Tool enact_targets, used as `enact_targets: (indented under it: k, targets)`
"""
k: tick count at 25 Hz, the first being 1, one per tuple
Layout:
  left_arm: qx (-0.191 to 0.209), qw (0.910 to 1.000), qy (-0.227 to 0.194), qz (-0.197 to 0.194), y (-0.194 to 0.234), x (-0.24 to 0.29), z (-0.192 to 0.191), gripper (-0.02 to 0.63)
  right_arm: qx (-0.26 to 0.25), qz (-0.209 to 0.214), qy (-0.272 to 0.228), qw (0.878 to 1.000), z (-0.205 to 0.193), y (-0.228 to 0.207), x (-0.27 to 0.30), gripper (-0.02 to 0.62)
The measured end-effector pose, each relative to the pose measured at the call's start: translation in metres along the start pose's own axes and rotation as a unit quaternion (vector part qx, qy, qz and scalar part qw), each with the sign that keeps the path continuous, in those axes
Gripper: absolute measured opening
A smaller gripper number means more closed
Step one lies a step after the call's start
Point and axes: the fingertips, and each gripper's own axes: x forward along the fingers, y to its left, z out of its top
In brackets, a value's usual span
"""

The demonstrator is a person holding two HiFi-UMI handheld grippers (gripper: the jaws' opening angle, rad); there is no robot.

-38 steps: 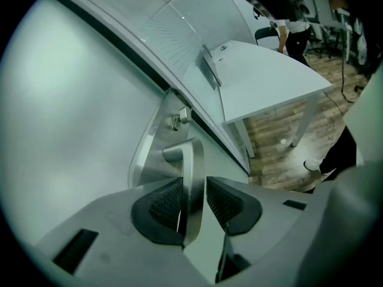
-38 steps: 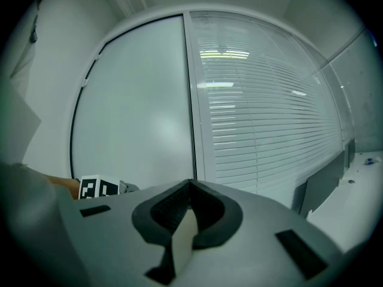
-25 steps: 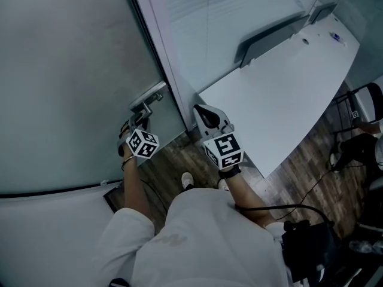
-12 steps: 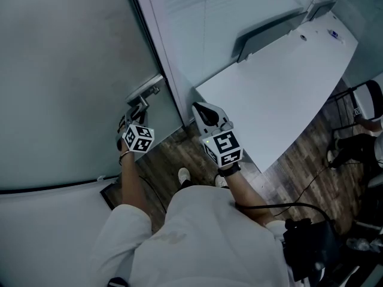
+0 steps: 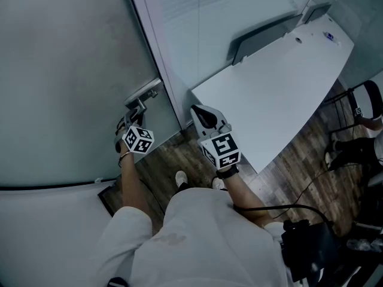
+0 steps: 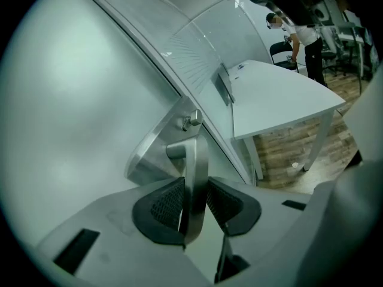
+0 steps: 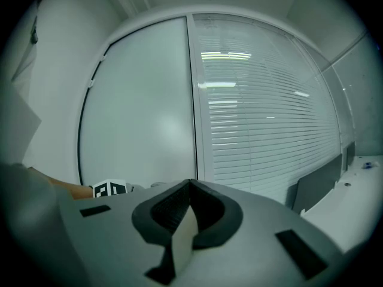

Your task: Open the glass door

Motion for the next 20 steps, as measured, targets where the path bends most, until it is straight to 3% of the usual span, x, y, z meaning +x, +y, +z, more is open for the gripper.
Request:
enact_targets:
  k: [11, 20]
  targets:
    - [0.065, 0.9956, 0.059, 0.033, -0.011, -0.021, 0.002, 0.107, -0.001, -0.002, -0.023, 1.000, 0.008, -0.010, -0.038, 0.003]
    - [0.049, 0.9947, 0.083, 0.035, -0.029, -0.037, 0.000, 0.107, -0.005, 0.019, -0.036, 0.999, 0.014, -0.006, -0.061, 0.002]
